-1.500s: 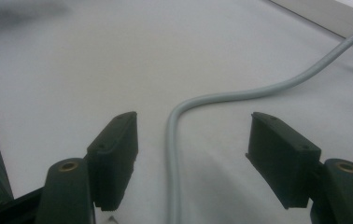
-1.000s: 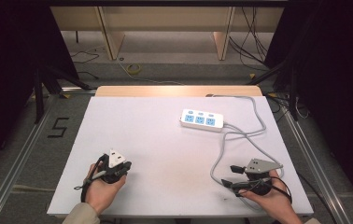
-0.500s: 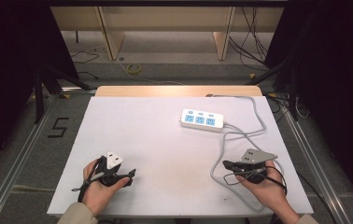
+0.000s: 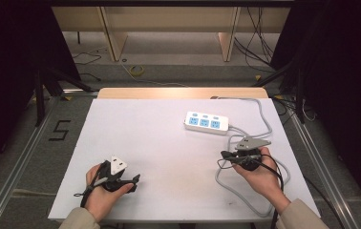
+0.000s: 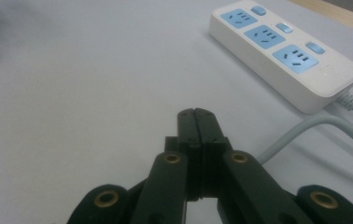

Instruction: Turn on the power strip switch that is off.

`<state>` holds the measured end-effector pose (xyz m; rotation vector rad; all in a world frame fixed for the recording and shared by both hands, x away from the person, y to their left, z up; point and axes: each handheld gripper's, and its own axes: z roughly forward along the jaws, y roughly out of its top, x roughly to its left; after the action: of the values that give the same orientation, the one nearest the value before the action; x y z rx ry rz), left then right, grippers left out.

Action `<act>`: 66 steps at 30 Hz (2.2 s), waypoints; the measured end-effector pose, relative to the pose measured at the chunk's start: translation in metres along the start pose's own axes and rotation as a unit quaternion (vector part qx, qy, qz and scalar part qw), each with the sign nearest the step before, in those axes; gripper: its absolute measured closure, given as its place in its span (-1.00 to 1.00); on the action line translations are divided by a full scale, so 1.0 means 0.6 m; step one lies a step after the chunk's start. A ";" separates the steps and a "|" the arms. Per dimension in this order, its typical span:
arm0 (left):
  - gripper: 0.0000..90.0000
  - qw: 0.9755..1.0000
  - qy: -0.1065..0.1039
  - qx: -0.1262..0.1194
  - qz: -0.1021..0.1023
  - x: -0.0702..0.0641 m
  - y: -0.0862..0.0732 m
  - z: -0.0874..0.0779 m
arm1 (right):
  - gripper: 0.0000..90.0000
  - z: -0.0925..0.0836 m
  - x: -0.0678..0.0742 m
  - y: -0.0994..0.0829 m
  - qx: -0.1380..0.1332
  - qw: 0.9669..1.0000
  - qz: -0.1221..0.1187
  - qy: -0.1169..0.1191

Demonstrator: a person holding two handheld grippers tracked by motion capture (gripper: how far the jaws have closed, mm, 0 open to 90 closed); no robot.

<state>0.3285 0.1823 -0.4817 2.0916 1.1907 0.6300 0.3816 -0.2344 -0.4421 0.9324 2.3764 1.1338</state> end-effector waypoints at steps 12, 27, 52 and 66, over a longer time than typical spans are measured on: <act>-0.55 1.000 0.003 -0.001 -0.002 0.004 -0.001 0.001 | 1.00 0.034 -0.028 0.045 0.024 1.000 0.002 -0.011; -0.54 1.000 0.002 -0.001 -0.005 0.006 -0.001 0.001 | 1.00 0.068 -0.055 0.093 0.066 0.998 0.005 -0.014; -0.53 1.000 0.000 0.000 -0.005 0.005 0.000 0.003 | 1.00 0.110 -0.077 0.156 0.095 0.995 0.006 -0.020; -0.54 1.000 0.000 0.000 -0.009 0.006 -0.001 0.003 | 1.00 0.136 -0.083 0.179 0.110 0.994 0.010 -0.024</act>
<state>0.3309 0.1849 -0.4830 2.0790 1.2076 0.6232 0.5071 -0.1738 -0.4073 1.0423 2.4930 0.8581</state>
